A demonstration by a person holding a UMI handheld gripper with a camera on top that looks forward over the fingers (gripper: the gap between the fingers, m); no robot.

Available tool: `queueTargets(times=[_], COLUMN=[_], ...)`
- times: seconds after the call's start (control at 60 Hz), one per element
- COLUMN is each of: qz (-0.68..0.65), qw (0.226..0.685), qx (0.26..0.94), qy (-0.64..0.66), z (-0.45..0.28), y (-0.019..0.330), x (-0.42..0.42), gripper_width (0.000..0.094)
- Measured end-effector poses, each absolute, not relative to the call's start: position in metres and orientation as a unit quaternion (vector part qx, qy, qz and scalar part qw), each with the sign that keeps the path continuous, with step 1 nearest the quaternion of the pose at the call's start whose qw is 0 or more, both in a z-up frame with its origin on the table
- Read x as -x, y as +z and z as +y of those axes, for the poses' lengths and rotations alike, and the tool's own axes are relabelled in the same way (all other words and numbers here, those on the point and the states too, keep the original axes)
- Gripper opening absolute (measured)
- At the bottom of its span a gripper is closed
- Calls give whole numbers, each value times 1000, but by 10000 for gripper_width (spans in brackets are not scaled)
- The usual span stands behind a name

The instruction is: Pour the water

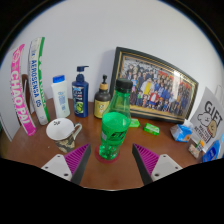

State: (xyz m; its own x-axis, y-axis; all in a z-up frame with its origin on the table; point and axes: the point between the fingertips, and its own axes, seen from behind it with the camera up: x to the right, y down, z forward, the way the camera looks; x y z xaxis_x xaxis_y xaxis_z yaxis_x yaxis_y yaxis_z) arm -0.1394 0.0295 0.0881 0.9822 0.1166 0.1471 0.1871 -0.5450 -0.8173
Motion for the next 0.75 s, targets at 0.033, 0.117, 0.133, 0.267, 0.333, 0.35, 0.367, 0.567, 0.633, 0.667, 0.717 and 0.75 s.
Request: queueTargets(times=[0.033,0.117,0.133,0.267,0.333,0.35,0.367,0.567,0.633,0.667,0.717,0.75], qz=[-83,-71,-69,-56,-59,-59,-60,-49,-40,-37,-32,-29], qw=[458,437,434,416,416,414,415,415,414,416,419,419], qx=[884,895,896,906,906,906,906,907,908,907,906,906], qy=[-45,-62,-63,-56,-58,-59,-61,-58,-58,-60,-59,-56], z=[15,-23,-30,-87,-108,-114,-118,-152,-157,-158,-158,-159], y=[92,105,108,127,138,141,144,160,164,166,169,170], x=[139,138,140,157,165,167,168,181,181,180,181,182], gripper_width=[848,850,851,853,854,854,855,853,853,852,853,853])
